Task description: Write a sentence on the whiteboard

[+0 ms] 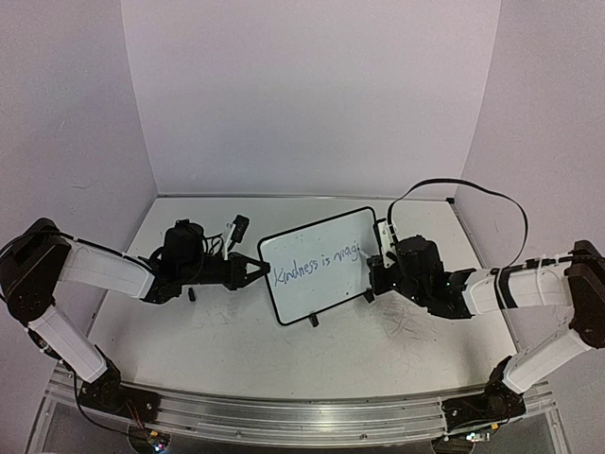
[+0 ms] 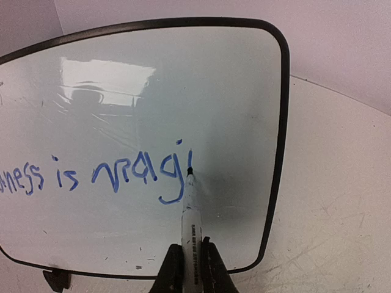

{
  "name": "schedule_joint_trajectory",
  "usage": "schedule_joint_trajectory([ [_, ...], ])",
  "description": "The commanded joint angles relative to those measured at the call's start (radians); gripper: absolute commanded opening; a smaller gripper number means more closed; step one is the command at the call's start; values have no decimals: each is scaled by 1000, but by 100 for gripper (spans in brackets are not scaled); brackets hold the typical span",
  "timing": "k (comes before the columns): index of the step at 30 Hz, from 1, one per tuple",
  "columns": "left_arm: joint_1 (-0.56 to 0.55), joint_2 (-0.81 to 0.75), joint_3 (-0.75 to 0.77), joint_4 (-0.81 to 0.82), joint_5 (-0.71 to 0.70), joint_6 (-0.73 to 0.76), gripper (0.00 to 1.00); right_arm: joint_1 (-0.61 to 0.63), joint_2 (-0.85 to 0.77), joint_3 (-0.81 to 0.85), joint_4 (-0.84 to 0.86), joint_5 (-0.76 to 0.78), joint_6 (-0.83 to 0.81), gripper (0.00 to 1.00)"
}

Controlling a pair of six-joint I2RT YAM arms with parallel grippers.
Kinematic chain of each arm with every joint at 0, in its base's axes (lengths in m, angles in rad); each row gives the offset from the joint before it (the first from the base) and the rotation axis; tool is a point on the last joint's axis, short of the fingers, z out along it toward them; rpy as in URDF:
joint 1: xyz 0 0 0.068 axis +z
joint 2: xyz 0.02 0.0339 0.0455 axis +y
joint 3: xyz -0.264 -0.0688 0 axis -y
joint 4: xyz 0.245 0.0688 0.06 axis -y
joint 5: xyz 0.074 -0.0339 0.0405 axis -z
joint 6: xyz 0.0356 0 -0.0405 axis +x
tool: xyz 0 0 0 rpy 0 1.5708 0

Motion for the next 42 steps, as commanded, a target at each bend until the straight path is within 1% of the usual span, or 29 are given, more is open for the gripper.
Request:
schedule_joint_trajectory([
  [1, 1, -11, 16, -59, -11, 39, 0, -3, -19, 13, -6, -4, 7, 0],
  [6, 1, -13, 12, -60, -15, 39, 0, -4, -86, -9, -15, 1, 19, 0],
  [18, 0, -8, 20, -62, -10, 39, 0, -25, -22, 29, 5, 22, 4, 0],
  [30, 1, -12, 19, -64, -9, 39, 0, -28, -33, 29, 15, 45, 3, 0],
  [42, 1, -19, 14, -65, -13, 41, 0, -28, -5, 53, 30, 25, -10, 0],
])
